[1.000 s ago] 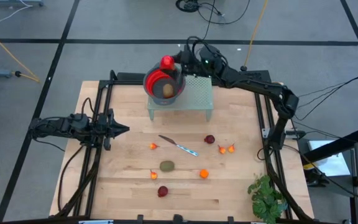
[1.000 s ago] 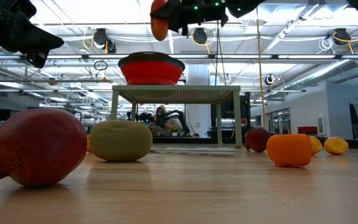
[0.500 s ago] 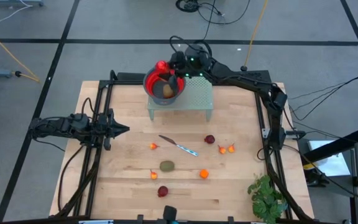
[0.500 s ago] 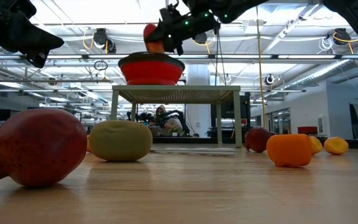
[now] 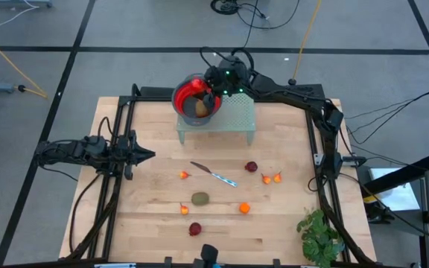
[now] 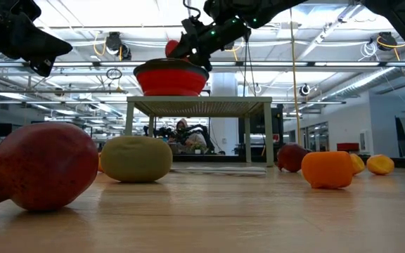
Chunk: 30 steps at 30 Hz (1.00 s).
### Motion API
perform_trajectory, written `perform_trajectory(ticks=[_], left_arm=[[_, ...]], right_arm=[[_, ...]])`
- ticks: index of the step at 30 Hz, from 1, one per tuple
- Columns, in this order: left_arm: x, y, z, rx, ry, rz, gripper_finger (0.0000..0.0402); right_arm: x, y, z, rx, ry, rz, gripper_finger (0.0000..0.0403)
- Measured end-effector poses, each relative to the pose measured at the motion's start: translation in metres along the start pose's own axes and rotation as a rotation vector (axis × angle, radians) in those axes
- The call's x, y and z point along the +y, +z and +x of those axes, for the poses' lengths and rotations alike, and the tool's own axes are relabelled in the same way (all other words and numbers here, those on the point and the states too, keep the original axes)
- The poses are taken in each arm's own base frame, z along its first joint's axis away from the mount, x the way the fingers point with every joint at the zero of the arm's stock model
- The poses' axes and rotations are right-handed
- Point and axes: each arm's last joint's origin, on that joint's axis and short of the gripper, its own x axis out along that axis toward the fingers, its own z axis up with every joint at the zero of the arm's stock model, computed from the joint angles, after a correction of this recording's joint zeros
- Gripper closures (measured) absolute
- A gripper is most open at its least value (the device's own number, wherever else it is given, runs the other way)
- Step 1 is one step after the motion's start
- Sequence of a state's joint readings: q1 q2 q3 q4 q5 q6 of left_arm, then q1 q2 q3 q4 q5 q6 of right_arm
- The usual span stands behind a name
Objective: Pick & Place Fruit
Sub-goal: Put the mango into the red strainer bowl
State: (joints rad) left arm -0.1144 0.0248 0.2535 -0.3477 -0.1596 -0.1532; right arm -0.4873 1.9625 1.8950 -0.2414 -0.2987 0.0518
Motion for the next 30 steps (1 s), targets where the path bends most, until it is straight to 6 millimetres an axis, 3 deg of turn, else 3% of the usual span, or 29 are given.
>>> perform_trajectory(ticks=[11,30], left_arm=[[0.0,0.0,0.0,0.0,0.0,0.0,0.038],[0.0,0.0,0.0,0.0,0.0,0.0,0.038]], right_arm=[[-0.014,-0.006,-0.005,0.06,-0.068,0.091,0.0168],[-0.013,-0.007,-0.005,0.073,-0.066,0.072,0.0146]])
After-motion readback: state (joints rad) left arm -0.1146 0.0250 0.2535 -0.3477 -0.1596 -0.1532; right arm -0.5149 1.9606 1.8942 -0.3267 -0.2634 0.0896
